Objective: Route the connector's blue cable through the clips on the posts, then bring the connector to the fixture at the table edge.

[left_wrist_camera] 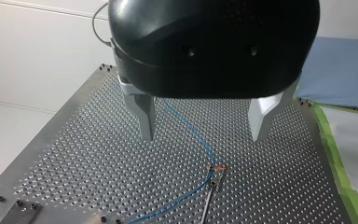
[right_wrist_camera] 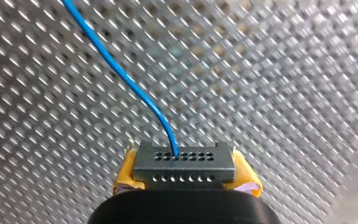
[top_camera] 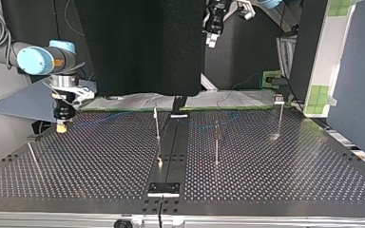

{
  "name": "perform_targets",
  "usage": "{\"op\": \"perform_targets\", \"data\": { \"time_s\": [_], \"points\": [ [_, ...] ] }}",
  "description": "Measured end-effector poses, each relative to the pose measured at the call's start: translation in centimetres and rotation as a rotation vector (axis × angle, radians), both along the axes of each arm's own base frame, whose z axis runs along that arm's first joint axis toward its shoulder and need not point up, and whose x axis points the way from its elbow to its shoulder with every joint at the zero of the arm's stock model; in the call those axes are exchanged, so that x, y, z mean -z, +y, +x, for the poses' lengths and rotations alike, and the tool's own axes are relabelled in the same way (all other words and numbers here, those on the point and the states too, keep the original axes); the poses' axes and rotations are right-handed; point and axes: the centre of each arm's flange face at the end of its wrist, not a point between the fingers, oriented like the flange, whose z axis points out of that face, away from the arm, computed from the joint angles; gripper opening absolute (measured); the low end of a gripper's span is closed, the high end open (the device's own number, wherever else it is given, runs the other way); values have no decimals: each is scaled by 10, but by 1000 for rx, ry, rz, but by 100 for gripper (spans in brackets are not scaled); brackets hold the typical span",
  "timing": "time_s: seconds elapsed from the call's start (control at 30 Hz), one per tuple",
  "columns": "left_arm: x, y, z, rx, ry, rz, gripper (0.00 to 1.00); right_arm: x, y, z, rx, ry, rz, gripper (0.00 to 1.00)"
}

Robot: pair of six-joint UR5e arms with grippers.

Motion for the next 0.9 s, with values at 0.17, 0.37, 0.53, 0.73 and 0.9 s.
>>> {"op": "perform_targets", "data": {
  "time_s": [0.17, 0.37, 0.53, 0.73, 0.9],
  "points": [
    [0, 0, 0, 0, 2, 2, 100, -19, 0, -18, 69, 9, -15, 0],
    [0, 1, 0, -1, 4, 5, 100, -20, -3, -39, 157, 27, 6, 0],
    [1, 1, -1, -3, 9, 13, 100, -19, -7, -54, 206, 37, 22, 0],
    [1, 1, -1, -2, 9, 15, 100, -17, -14, -69, 235, 54, 37, 0],
    [1, 2, 0, -4, 9, 14, 100, -16, -21, -78, 240, 59, 43, 0]
  ]
}}
